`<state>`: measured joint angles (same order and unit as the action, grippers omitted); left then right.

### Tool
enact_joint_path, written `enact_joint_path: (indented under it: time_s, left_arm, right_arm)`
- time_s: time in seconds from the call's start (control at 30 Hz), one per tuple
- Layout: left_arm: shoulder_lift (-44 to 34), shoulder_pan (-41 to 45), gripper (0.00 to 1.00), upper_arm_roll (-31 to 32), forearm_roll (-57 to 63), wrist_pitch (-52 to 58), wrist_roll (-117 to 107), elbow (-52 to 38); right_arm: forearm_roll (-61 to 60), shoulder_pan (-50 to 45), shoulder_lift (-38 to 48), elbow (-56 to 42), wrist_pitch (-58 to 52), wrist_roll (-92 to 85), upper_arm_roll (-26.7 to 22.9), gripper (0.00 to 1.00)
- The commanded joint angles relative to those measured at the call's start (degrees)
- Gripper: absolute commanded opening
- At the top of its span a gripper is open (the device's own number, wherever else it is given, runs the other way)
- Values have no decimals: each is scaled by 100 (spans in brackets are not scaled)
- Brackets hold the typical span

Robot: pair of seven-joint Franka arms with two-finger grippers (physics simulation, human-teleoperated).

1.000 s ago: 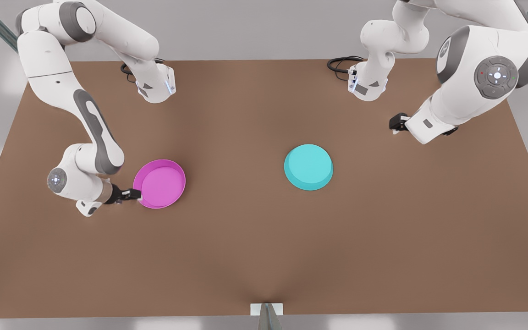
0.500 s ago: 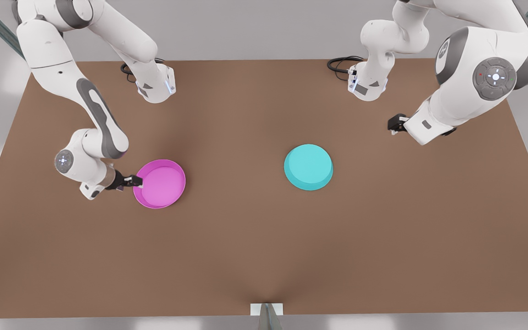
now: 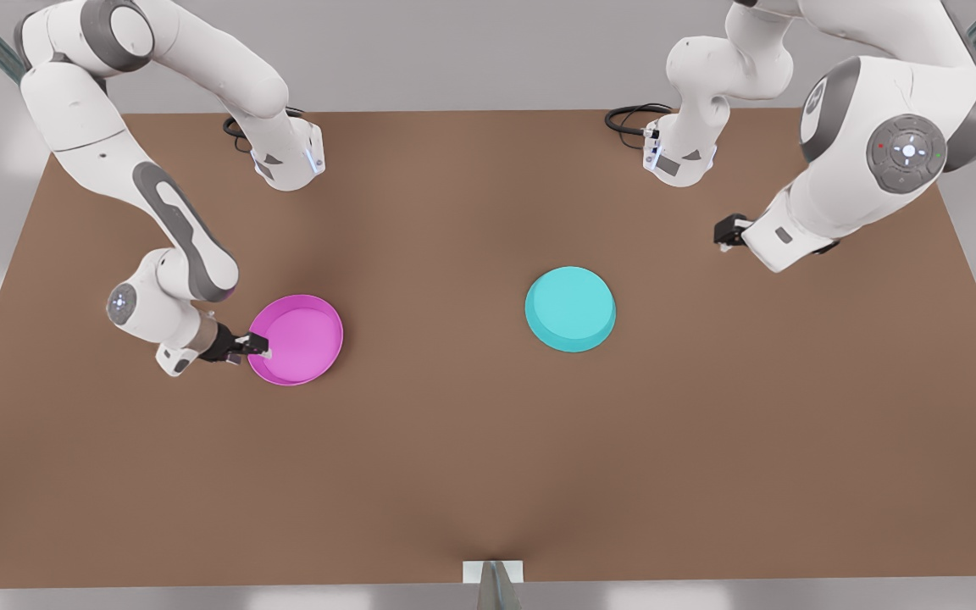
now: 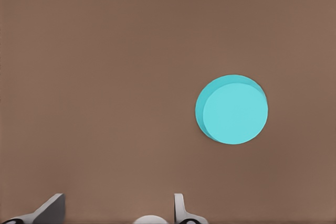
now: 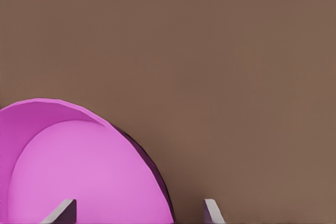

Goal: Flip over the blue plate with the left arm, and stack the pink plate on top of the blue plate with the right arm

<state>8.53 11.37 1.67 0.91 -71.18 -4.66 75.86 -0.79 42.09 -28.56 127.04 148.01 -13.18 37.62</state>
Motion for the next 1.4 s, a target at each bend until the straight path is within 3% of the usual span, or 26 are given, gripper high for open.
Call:
enact_joint_path:
  time_s: [0.0,0.33,0.6,0.77,0.83,1.03,1.37]
  left_arm:
    - [8,14,100,0,6,-1,0,-1]
    - [17,49,100,0,15,-1,0,-1]
    - [8,14,100,0,15,8,0,-1]
    - [-1,41,100,0,15,17,-9,-1]
    - [-1,49,100,0,15,17,-9,-1]
    - [-1,49,100,0,15,17,-9,-1]
    - [8,41,100,0,15,17,-9,-1]
  right_arm:
    - [0,-25,-9,5,9,0,0,77]
    - [61,-43,-202,-4,79,0,-9,77]
    - [79,-43,-211,-4,79,-17,-9,56]
    - [141,-34,-299,-4,123,-17,-17,55]
    - [141,-34,-299,-4,132,-17,-17,50]
    - [141,-43,-308,-4,158,-17,-17,21]
    - [123,-43,-281,-4,150,9,-17,21]
